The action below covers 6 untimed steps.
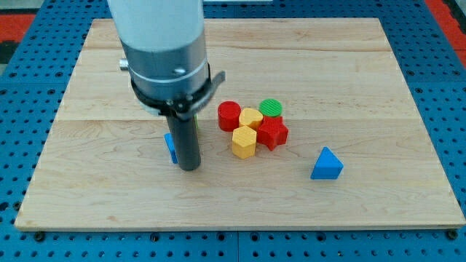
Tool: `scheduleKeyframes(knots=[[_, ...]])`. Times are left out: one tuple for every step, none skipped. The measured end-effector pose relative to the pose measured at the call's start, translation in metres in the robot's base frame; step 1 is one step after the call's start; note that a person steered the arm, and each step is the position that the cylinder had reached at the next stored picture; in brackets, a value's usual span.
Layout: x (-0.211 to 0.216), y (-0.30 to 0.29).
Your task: Slightly push the cube towards the right
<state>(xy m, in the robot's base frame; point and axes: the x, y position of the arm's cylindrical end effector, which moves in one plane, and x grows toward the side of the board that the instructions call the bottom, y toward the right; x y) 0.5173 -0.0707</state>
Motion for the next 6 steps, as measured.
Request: scheduleKeyframes(knots=[[-0.025, -0.002], [0.030, -0.017], [-0.005, -0.071], [-0.027, -0.077], [-0.028, -0.064], [-0.028, -0.048]])
